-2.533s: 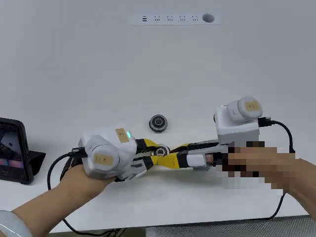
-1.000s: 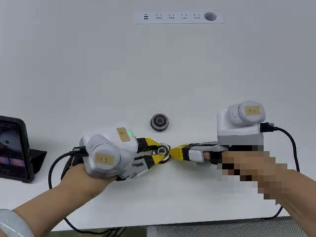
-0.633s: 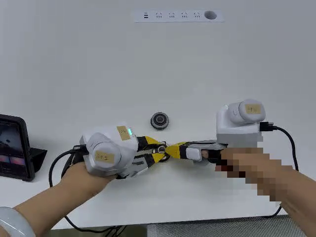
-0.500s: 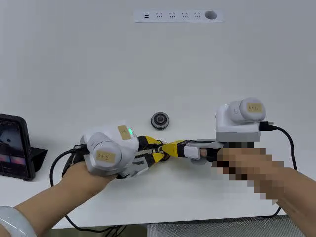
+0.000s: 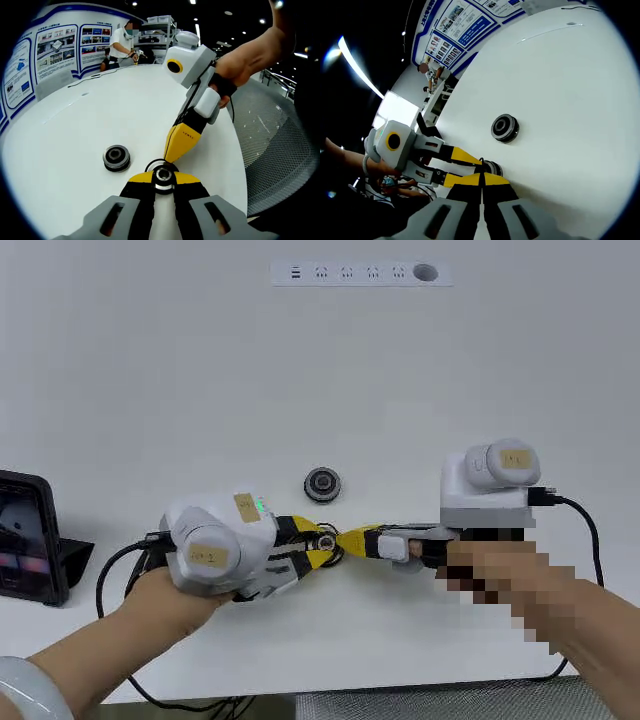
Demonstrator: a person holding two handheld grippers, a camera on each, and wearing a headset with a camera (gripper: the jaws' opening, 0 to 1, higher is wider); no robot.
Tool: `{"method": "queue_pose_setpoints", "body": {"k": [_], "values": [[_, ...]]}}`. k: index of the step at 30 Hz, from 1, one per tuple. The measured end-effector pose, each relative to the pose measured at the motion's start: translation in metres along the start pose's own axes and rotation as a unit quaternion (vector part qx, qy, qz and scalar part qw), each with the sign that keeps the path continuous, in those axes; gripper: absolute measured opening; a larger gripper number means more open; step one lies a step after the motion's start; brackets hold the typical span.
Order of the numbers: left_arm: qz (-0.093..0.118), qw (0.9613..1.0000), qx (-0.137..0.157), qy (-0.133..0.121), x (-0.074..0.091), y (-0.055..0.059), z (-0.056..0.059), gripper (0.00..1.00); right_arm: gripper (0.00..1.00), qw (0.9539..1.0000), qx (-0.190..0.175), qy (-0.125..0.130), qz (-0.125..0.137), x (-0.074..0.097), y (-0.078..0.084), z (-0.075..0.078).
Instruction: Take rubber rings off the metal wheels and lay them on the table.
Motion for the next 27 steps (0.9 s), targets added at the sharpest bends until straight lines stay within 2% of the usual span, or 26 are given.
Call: {"method": "queue_pose_setpoints", "body": {"k": [3,10,15,27], "values": [[0.01,1.0,-0.002,0.001,0.002,-0.002,0.001,0.16,0.02,1.0,-0.001,0.003,0.0,0.0,0.0,0.002],[0.013,0.9997,-0.019,-0.011,0.008,-0.002,0.001,0.24,0.02,1.0,-0.002,0.003,-0.001,-0.001,0.0,0.005],[0.013,0.9996,-0.016,-0.018,0.011,0.0,0.0,0.33,0.02,1.0,-0.003,-0.004,0.002,-0.001,-0.002,0.001],[0.017,0.9995,-0.004,-0.027,0.016,0.005,0.002,0.43,0.02,0.9999,-0.003,-0.014,0.003,0.003,0.0,-0.005]]}}
Point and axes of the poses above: the centre of the closed fingertips' face, and the gripper's own axes: x roughly backward along the fingers, z roughly to its right, y roughly out of its underside, the point moved 7 cm from there along x, roughly backward along the fingers, and after that the axes turned 11 degrees about -x, right-handed, at the moved point
